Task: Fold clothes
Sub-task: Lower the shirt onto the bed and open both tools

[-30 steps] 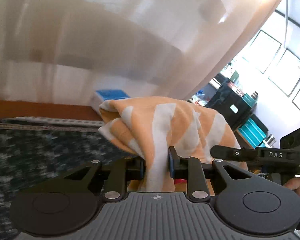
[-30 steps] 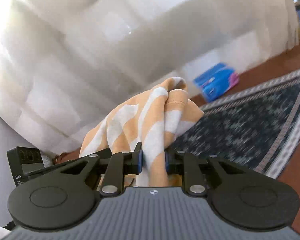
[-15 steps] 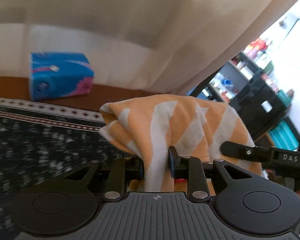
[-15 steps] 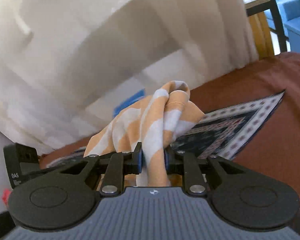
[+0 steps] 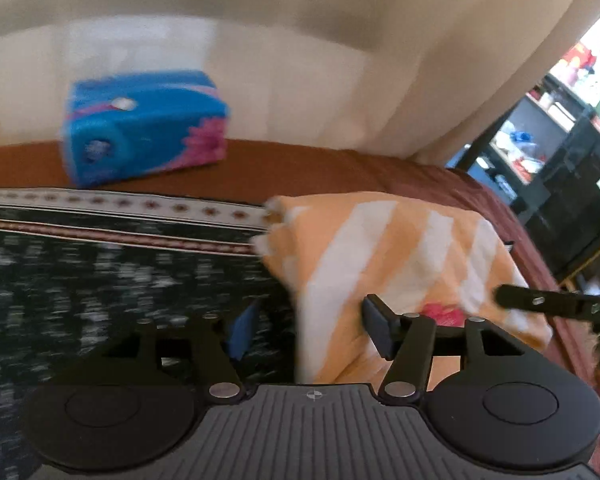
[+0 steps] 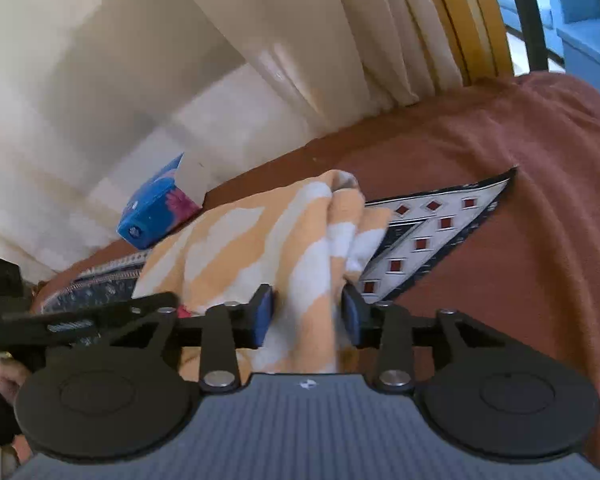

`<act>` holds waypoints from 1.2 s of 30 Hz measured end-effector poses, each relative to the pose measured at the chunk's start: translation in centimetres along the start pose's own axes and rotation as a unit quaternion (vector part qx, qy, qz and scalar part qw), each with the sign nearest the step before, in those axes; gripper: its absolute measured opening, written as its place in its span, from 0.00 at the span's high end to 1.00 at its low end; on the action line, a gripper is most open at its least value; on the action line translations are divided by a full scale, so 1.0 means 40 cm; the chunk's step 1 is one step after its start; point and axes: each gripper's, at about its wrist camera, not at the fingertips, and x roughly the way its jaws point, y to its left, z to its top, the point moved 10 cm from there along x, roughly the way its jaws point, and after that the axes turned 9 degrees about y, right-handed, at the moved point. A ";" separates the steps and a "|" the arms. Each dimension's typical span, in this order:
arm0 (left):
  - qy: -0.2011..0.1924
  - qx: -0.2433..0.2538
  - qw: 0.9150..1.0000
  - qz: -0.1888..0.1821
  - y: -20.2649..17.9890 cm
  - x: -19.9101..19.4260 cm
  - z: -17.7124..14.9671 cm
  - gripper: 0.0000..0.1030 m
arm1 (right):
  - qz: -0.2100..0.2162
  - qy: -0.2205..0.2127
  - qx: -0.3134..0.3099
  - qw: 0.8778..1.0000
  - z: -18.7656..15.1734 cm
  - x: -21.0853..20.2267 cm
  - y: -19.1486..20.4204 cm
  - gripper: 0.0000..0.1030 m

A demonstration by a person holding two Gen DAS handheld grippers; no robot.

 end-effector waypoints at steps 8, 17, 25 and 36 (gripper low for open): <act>-0.065 0.073 0.995 0.018 -0.117 -0.074 0.107 0.31 | -0.063 -0.071 -0.123 0.988 0.085 -0.054 0.102 0.56; -0.009 0.072 0.997 0.025 -0.184 0.058 0.054 0.31 | -0.125 -0.038 -0.179 0.975 0.053 0.117 0.129 0.55; -0.003 0.068 0.997 0.028 -0.179 0.052 -0.008 0.28 | -0.129 -0.048 -0.186 0.973 0.039 0.078 0.128 0.55; -0.007 0.073 0.996 0.043 -0.183 0.076 -0.041 0.23 | -0.145 -0.043 -0.187 0.971 -0.030 0.090 0.113 0.52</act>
